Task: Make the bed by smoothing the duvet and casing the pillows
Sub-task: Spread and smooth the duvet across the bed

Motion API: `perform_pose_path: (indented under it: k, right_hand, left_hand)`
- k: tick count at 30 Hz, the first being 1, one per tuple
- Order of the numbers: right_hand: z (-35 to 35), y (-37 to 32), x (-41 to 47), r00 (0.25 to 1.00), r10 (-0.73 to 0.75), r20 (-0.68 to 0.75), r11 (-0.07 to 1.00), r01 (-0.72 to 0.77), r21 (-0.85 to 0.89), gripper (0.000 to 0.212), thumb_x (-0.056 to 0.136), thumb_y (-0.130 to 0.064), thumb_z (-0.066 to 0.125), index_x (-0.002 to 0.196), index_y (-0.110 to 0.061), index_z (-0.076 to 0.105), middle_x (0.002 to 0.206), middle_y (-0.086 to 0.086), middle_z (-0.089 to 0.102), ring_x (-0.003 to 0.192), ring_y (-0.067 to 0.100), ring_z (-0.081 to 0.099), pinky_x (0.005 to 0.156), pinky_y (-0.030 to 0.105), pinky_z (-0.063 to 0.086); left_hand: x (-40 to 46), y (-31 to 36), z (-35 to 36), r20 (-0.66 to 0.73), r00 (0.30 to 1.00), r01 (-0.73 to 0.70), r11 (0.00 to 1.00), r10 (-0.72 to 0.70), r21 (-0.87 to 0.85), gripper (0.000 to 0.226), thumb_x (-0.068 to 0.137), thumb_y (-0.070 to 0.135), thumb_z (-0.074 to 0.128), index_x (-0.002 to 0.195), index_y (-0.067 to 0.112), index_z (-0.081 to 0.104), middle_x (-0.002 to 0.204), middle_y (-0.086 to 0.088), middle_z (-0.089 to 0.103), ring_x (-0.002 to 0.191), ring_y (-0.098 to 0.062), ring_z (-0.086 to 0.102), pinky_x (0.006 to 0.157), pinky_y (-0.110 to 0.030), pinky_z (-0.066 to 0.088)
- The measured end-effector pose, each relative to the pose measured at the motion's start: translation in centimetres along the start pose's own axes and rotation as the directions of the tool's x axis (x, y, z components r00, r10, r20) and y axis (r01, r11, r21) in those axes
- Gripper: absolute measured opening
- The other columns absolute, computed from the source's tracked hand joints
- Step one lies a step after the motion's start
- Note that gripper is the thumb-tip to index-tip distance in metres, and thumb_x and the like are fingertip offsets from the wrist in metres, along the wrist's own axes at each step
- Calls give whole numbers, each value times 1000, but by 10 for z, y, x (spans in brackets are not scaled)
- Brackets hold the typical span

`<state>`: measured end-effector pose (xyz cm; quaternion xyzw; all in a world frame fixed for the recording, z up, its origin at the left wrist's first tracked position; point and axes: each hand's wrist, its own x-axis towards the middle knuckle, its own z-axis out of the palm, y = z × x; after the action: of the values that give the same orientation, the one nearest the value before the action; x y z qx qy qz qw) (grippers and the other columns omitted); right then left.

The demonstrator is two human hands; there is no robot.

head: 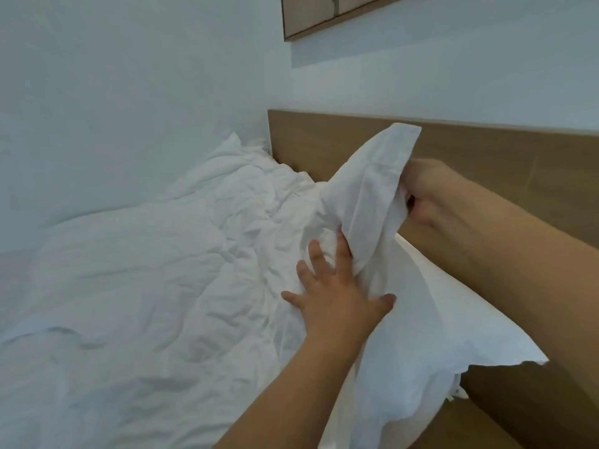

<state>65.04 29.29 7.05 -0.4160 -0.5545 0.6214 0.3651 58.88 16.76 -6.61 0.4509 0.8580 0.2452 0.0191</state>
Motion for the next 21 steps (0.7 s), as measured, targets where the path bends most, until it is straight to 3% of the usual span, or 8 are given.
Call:
perform_pose_path:
  k: [2, 5, 8, 11, 13, 15, 17, 21]
  right_hand:
    - [11, -9, -11, 999, -41, 0, 999, 41, 31, 15, 86, -1, 56, 76, -9, 64, 82, 10, 64, 67, 21, 61, 63, 31, 55]
    - [33, -16, -40, 998, -14, 60, 990, 5, 142, 14, 92, -32, 57, 91, -18, 56, 90, 6, 63, 74, 22, 64, 73, 39, 55]
    - [68, -4, -61, 972, 193, 131, 979, -181, -98, 77, 66, -70, 68, 123, -24, 47, 120, 8, 54, 111, 31, 53, 101, 59, 35]
    - [112, -1, -55, 949, 264, 172, 935, -208, -287, 114, 42, -76, 78, 136, -22, 41, 132, 6, 54, 123, 34, 49, 110, 63, 22]
    - [136, -10, -36, 957, 238, 164, 933, -178, -312, 101, 46, -67, 84, 129, -19, 50, 120, 5, 65, 111, 31, 60, 106, 59, 34]
    - [159, -20, -14, 975, 199, 98, 946, -166, -278, 65, 69, -46, 80, 122, -19, 54, 104, 5, 70, 93, 27, 67, 85, 47, 53]
    - [178, -38, 7, 981, 192, -23, 967, -193, -168, 43, 83, -27, 65, 123, -17, 52, 102, 6, 67, 85, 23, 64, 64, 35, 53]
    - [207, -131, 38, 969, 170, -178, 978, -145, 148, 40, 85, -15, 48, 124, -14, 54, 105, 4, 62, 81, 17, 58, 58, 27, 46]
  left_hand:
    - [10, -17, -13, -106, 994, -24, 991, 10, -133, 79, 84, 40, 59, 143, 36, 6, 134, -10, 34, 111, -35, 52, 90, -51, 51]
    - [23, -53, -44, -216, 976, -68, 977, 23, -202, 39, 85, 15, 49, 120, 28, 39, 99, -3, 51, 80, -29, 60, 71, -41, 54]
    - [31, -90, -70, -331, 934, -167, 984, 135, -67, 35, 82, 10, 51, 114, 26, 46, 94, 0, 53, 73, -24, 57, 63, -37, 51]
    - [44, -112, -87, -450, 832, -311, 944, 325, 106, 33, 76, 6, 60, 104, 23, 52, 84, 0, 55, 60, -18, 46, 48, -27, 33]
    - [58, -118, -92, -498, 778, -371, 919, 385, 130, 31, 72, 2, 64, 96, 19, 57, 78, 0, 57, 56, -16, 40, 47, -24, 27]
    - [75, -121, -99, -512, 766, -397, 912, 389, 98, 33, 64, -2, 63, 89, 17, 57, 71, 2, 54, 53, -18, 39, 44, -24, 27]
    - [93, -119, -121, -491, 794, -387, 921, 359, 48, 38, 58, -1, 62, 90, 16, 54, 68, 2, 51, 51, -19, 39, 42, -24, 27]
    - [137, -92, -223, -361, 893, -302, 953, 269, -35, 49, 66, 10, 66, 110, 17, 46, 75, 1, 54, 54, -21, 44, 46, -27, 36]
